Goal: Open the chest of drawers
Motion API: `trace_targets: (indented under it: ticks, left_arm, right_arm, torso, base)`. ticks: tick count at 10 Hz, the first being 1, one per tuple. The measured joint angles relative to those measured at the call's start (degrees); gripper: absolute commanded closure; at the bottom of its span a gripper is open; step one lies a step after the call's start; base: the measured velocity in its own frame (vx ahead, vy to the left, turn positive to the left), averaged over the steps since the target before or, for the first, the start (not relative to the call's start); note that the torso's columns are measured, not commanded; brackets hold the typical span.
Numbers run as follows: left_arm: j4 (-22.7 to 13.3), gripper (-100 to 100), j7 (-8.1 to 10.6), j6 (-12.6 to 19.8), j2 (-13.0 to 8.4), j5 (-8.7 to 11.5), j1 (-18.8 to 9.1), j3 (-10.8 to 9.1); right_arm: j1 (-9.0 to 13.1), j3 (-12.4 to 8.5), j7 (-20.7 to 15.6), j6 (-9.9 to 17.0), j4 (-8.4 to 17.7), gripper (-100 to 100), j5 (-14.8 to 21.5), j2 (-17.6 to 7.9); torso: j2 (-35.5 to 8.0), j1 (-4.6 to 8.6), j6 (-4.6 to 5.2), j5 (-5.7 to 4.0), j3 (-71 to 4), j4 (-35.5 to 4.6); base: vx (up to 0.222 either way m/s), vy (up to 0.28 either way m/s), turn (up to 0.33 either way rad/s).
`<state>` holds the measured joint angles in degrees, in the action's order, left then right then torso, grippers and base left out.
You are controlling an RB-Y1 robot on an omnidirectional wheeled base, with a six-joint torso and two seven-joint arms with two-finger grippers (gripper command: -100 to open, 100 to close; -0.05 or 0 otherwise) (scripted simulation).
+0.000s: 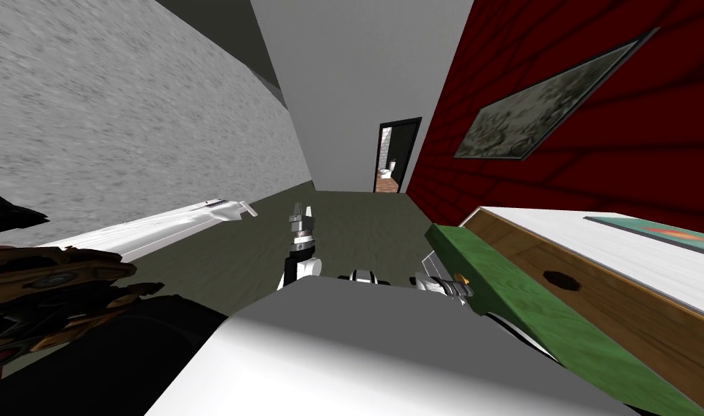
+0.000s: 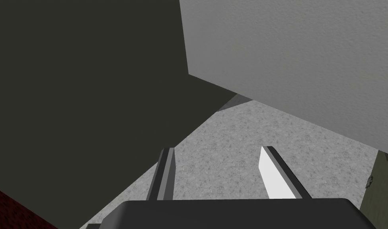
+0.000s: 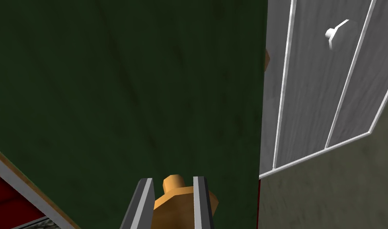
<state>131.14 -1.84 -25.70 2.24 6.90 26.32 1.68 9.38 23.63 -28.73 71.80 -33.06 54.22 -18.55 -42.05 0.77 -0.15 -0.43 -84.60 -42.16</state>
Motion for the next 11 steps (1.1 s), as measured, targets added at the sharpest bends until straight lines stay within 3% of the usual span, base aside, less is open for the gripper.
trace_targets:
  ticks: [1, 2, 5, 6, 8, 9, 10, 11]
  left_arm:
    - [0.0, 0, 0.00, 0.0, 0.0, 0.0, 0.0, -0.01]
    - [0.0, 0, 0.00, 0.0, 0.0, 0.0, 0.0, 0.01]
    - [0.0, 0, 0.00, 0.0, 0.0, 0.0, 0.0, 0.01]
    - [0.0, 0, 0.00, 0.0, 0.0, 0.0, 0.0, 0.01]
    - [0.0, 0, 0.00, 0.0, 0.0, 0.0, 0.0, 0.01]
    - [0.0, 0, 0.00, 0.0, 0.0, 0.0, 0.0, 0.01]
    - [0.0, 0, 0.00, 0.0, 0.0, 0.0, 0.0, 0.01]
    - [0.0, 0, 0.00, 0.0, 0.0, 0.0, 0.0, 0.00]
  right_arm:
    - [0.1, 0.0, 0.2, 0.0, 0.2, 100, 0.0, 0.0]
    - [-0.8, 1.3, 0.6, 0.0, -0.5, 100, -1.5, -1.7]
    - [-1.2, 4.1, 2.6, -1.3, 0.7, 100, -5.3, -4.2]
    - [-0.7, 5.5, 4.1, -2.5, 2.8, 100, -6.6, -4.9]
    - [-1.3, 8.1, 6.2, -3.8, 4.1, 100, -9.6, -6.8]
    - [-1.7, 9.4, 7.3, -4.3, 4.3, 100, -11.1, -7.7]
    - [-3.4, 10.5, 7.3, -4.1, 1.7, 100, -13.0, -9.6]
    - [-3.1, 11.1, 7.9, -4.7, 3.0, 100, -13.7, -9.7]
  torso:
    - [0.0, -0.05, 0.06, 0.02, 0.0, 0.0]
    - [0.1, -0.45, 0.01, -0.02, 0.0, 0.1]
    - [0.1, -0.34, -0.02, -0.06, 0.0, 0.1]
    - [0.1, -0.30, 0.01, -0.09, 0.0, 0.1]
    - [0.1, -0.19, -0.01, -0.12, 0.0, 0.1]
    - [0.0, -0.20, 0.04, -0.15, 0.0, 0.1]
    - [0.1, -0.28, 0.05, -0.10, 0.0, 0.0]
    - [0.0, -0.14, 0.01, -0.04, 0.0, 0.0]
  base:
    - [0.037, 0.111, 0.107]
    - [0.036, 0.132, 0.043]
    - [0.019, 0.154, 0.076]
    - [0.043, 0.161, 0.088]
    - [0.036, 0.159, 0.085]
    - [0.062, 0.183, 0.086]
    - [0.054, 0.120, 0.011]
    - [0.024, 0.083, 0.053]
